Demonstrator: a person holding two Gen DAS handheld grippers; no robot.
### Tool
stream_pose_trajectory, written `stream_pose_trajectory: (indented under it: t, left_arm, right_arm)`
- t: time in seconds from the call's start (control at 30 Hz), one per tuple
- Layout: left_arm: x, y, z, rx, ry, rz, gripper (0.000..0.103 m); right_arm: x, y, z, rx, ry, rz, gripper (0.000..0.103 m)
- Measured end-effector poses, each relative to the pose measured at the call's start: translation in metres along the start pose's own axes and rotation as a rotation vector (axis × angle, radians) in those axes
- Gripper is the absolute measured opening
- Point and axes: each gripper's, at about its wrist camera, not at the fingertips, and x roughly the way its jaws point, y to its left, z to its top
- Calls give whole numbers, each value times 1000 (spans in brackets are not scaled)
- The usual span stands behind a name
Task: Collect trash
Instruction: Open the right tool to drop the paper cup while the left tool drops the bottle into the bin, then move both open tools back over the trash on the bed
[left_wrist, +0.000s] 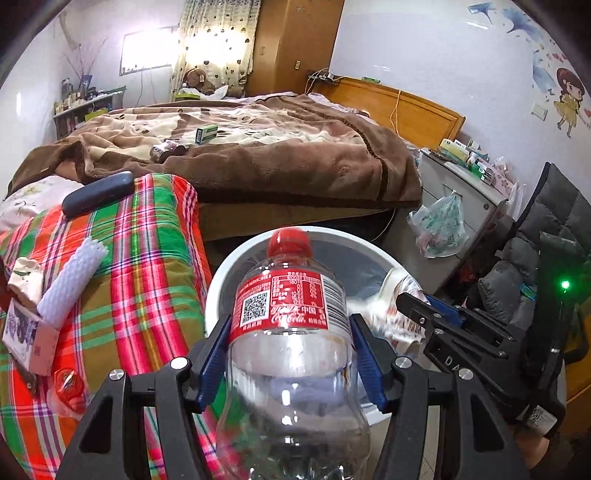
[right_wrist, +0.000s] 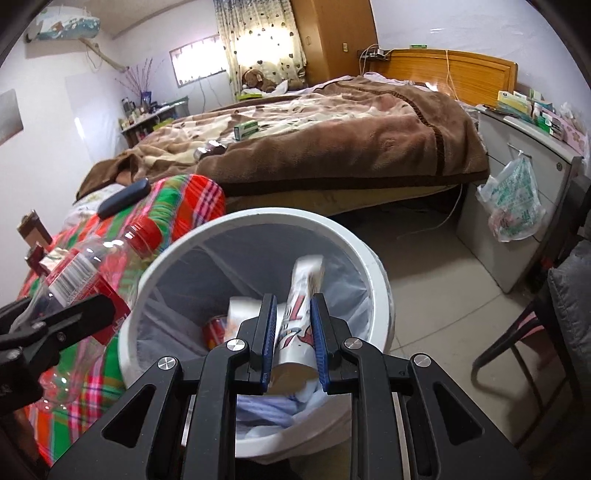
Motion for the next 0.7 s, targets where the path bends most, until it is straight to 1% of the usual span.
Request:
stream_pose_trajectory:
  t: [0.03, 0.07, 0.1, 0.13, 0.17, 0.2, 0.3, 0.4, 0.53, 0.7]
  left_arm:
    - [2, 0, 1, -8, 0, -17, 62]
    - [3, 0, 1, -13, 1, -24, 62]
    - [4, 0, 1, -12, 1, -21, 64]
    - [4, -1, 1, -5, 0, -18, 66]
    - [4, -1, 1, -5, 0, -16, 67]
    - [3, -1, 1, -6, -1, -14, 67]
    - [-2, 0, 1, -6, -11, -18, 67]
    - [-10, 3, -1, -18, -26, -6, 67]
    - [-26, 12, -5, -32, -47, -5, 67]
    - [-42, 27, -12, -63, -65, 22, 67]
  right_arm:
    - [2, 0, 0, -5, 12, 0, 20]
    - [3, 0, 0, -6, 23, -3, 22]
    - [3, -1, -1, -3, 27, -10, 31]
    - [2, -2, -2, 2, 28, -9, 37]
    - [2, -3, -2, 5, 27, -5, 48]
    - [0, -3, -3, 10, 23, 2, 51]
    - [-4, -4, -3, 25, 12, 5, 50]
    - [-9, -4, -3, 41, 1, 17, 50]
    - [-15, 4, -3, 31, -15, 26, 50]
    - [-22, 14, -2, 31, -44, 48, 50]
